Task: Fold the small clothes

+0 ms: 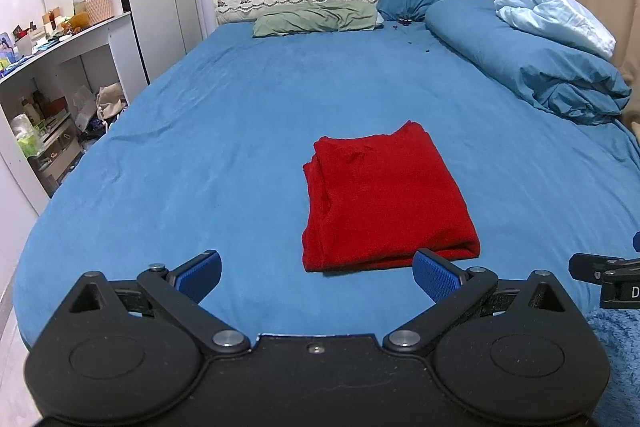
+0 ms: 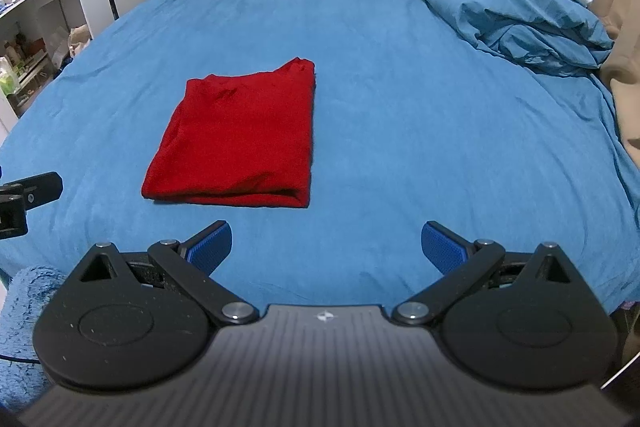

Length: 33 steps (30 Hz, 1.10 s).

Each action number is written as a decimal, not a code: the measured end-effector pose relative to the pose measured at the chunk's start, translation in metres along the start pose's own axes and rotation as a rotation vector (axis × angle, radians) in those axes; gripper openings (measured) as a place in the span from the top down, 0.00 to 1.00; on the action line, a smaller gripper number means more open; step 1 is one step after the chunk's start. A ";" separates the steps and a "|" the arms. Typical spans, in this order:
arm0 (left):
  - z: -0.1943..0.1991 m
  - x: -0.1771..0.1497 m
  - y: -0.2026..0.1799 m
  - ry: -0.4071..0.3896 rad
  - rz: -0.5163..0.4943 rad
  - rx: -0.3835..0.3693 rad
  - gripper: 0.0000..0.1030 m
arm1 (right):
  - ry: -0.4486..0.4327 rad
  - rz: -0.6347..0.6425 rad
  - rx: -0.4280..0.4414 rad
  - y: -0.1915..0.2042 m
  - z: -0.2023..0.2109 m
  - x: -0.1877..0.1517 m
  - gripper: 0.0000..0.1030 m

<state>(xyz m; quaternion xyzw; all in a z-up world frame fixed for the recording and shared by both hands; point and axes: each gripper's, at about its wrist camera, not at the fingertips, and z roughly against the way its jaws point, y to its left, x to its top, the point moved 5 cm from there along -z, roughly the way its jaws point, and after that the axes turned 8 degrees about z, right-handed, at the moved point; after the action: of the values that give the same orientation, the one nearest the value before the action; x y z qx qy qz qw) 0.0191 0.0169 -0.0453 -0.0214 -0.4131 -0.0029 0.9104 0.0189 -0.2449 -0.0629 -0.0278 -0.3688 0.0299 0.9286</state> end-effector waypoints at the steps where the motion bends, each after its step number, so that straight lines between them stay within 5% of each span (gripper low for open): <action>1: 0.000 0.000 0.000 -0.002 -0.001 0.000 0.00 | 0.001 -0.001 -0.001 0.000 0.000 0.000 0.00; 33: -0.002 0.001 -0.004 -0.012 -0.013 0.005 0.00 | 0.015 -0.022 -0.015 0.007 -0.004 -0.005 0.00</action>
<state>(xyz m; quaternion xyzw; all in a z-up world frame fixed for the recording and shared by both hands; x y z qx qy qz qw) 0.0211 0.0131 -0.0461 -0.0165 -0.4185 -0.0075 0.9081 0.0175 -0.2382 -0.0702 -0.0309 -0.3623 0.0168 0.9314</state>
